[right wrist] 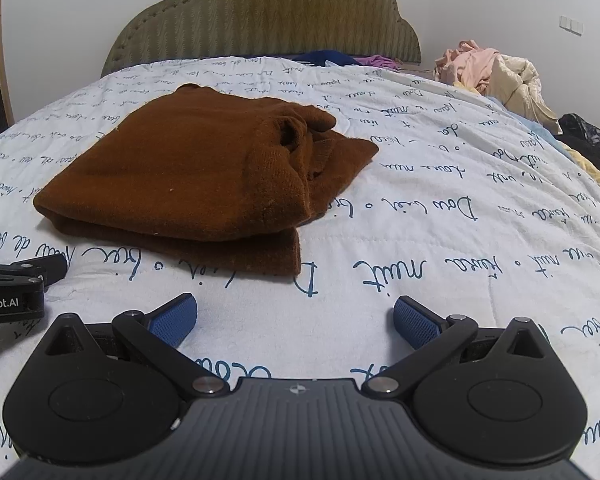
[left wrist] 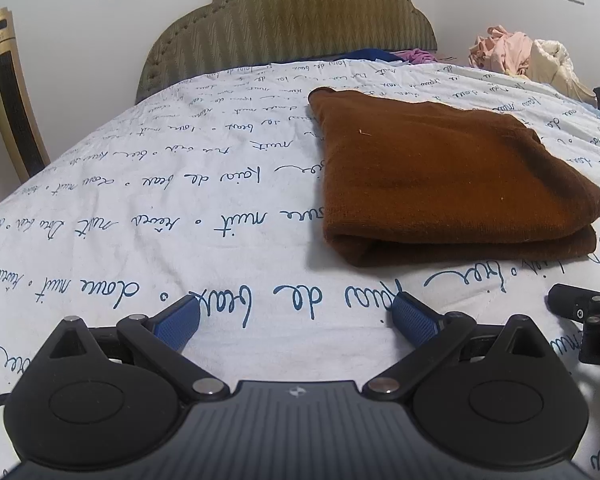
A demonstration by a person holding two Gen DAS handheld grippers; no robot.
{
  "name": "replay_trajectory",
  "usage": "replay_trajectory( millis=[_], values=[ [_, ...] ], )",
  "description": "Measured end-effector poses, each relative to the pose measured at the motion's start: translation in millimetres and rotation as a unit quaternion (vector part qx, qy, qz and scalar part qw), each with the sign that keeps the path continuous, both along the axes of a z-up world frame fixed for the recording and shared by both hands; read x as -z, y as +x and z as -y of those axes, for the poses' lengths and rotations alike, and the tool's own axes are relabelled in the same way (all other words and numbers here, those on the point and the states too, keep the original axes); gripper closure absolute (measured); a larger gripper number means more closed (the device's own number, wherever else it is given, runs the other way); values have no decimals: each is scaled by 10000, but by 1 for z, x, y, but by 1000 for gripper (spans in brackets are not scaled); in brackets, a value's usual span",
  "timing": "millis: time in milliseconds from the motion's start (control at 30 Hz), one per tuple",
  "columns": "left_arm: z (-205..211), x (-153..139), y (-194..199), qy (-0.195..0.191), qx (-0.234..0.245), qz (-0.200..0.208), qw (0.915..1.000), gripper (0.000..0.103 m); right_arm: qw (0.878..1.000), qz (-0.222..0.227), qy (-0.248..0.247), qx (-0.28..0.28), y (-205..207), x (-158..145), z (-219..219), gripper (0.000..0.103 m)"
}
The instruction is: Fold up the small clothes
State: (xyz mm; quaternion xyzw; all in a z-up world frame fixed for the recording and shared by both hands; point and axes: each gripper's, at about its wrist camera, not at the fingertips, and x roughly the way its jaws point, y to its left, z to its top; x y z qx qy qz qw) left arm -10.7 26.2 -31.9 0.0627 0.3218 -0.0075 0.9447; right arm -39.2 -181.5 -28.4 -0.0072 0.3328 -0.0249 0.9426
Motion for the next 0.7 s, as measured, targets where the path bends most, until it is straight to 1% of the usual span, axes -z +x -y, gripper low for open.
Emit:
replay_trajectory(
  millis=[133, 200, 267, 333, 467, 500, 633, 700],
  values=[
    [4, 0, -2, 145, 2, 35, 9999, 0, 10000, -29, 37, 21, 2, 0, 0, 0],
    [8, 0, -3, 287, 24, 81, 9996, 0, 9999, -49, 109, 6, 3, 1, 3, 0],
    [9, 1, -3, 325, 33, 112, 9994, 0, 9998, -58, 199, -1, 3, 1, 5, 0],
    [6, 1, -2, 222, 35, 77, 9997, 0, 9997, -63, 234, -7, 4, 1, 6, 0],
    [-7, 2, 2, -228, 30, -63, 9997, 0, 9996, -45, 260, -73, 4, 1, 8, 0],
    [-8, 2, 2, -262, 28, -67, 9996, 0, 9996, -42, 259, -100, 4, 2, 8, 0],
    [-2, 2, 1, -87, 29, -25, 10000, 0, 9996, -43, 243, -110, 4, 2, 7, 0],
    [-4, 2, 1, -138, 30, -40, 9999, 0, 9996, -43, 244, -108, 4, 2, 7, 0]
  ],
)
